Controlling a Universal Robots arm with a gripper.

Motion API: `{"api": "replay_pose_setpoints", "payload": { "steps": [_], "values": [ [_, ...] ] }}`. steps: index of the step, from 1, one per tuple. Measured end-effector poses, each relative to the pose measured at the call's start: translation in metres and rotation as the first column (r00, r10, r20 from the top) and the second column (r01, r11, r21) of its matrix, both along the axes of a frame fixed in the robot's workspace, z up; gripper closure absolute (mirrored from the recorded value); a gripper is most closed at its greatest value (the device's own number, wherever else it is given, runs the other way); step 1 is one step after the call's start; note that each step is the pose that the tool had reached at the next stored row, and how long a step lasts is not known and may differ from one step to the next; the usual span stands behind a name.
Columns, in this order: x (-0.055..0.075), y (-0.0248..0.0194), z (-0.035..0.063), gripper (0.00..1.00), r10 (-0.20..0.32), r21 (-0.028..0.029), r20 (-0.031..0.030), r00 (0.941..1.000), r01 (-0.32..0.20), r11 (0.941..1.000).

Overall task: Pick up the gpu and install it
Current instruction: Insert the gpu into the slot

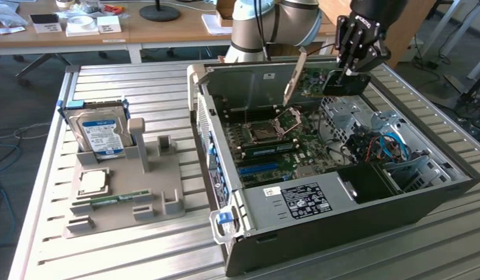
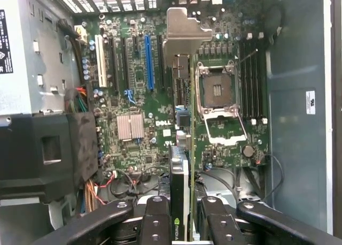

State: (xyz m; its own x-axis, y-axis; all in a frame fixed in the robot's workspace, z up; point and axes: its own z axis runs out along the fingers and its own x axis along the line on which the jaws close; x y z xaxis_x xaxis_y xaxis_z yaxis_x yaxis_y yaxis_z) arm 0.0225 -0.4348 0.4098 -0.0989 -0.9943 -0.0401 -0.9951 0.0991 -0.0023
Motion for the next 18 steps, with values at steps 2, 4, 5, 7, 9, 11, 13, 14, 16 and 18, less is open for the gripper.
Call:
{"api": "replay_pose_setpoints", "payload": {
  "steps": [2, 4, 5, 7, 9, 11, 13, 14, 16, 18],
  "values": [
    [-0.003, 0.0000, -0.0019, 0.73, 0.003, 0.0002, 0.0003, 1.0000, -0.003, 1.0000],
    [-0.005, 0.0000, -0.0045, 0.73, 0.010, 0.0000, 0.0012, 1.0000, -0.010, 1.0000],
    [-0.006, 0.0000, -0.0058, 0.73, 0.013, -0.0001, 0.0019, 0.9999, -0.013, 0.9999],
    [-0.007, 0.0000, -0.0081, 0.73, 0.020, -0.0001, 0.0031, 0.9998, -0.020, 0.9998],
    [-0.008, 0.0000, -0.0087, 0.73, 0.024, -0.0002, 0.0033, 0.9997, -0.024, 0.9997],
    [-0.008, 0.0000, -0.0087, 0.73, 0.024, -0.0002, 0.0033, 0.9997, -0.024, 0.9997],
    [-0.008, 0.0000, -0.0088, 0.73, 0.024, -0.0001, 0.0033, 0.9997, -0.024, 0.9997],
    [-0.008, 0.0000, -0.0093, 0.73, 0.024, 0.0007, 0.0034, 0.9997, -0.024, 0.9997],
    [-0.008, 0.0000, -0.0118, 0.73, 0.024, 0.0016, 0.0034, 0.9997, -0.024, 0.9997],
    [-0.008, 0.0000, -0.0150, 0.73, 0.024, 0.0014, 0.0033, 0.9997, -0.024, 0.9997]
  ]
}}
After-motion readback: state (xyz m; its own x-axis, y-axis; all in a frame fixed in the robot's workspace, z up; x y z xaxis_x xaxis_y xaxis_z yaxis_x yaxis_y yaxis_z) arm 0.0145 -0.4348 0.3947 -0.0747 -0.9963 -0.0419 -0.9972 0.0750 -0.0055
